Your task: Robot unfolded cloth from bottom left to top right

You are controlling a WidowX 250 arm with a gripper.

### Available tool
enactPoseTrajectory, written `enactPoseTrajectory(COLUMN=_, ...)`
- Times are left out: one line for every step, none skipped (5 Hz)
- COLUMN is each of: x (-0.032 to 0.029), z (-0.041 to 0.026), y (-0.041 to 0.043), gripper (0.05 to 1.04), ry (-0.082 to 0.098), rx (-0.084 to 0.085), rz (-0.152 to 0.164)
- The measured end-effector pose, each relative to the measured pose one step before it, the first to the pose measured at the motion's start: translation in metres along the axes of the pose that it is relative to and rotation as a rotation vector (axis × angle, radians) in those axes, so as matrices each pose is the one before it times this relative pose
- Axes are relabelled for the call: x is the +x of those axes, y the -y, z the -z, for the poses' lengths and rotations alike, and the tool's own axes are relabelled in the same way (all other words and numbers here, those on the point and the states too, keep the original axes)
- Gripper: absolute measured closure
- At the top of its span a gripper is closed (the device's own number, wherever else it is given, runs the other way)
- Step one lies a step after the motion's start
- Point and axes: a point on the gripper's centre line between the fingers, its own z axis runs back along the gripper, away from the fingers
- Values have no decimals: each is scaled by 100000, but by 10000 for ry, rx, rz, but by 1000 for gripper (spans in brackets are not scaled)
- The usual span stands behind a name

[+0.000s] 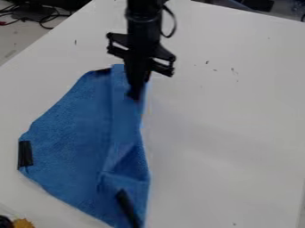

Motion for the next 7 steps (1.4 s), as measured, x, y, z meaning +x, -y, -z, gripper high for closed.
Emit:
enactPoseTrajectory(x=2045, z=664, y=2211, gripper=1028, ry=132, rx=-366, rz=737)
enactPoseTrajectory(x=2590, z=871, y=1958, gripper=1028, ry=156, rx=-328, rz=700)
enactPoseTrajectory(x=1774, z=752, y=1349, gripper=1028, ry=78, rx=-232, rz=315)
enactPoseTrajectory(x=609, z=1567, y=697, gripper=1014, ry=41, rx=-382, rz=-15)
enactPoseTrajectory(x=444, z=-6, y=29, gripper=870, ry=280, rx=-20, rz=-95)
enactPoseTrajectory(x=-80, z=0, y=171, gripper=617, ry=-54, rx=-72, rz=-104)
enactPoseTrajectory(x=65, z=-102, y=0, gripper=307, ry=-30, rx=-4, rz=-290)
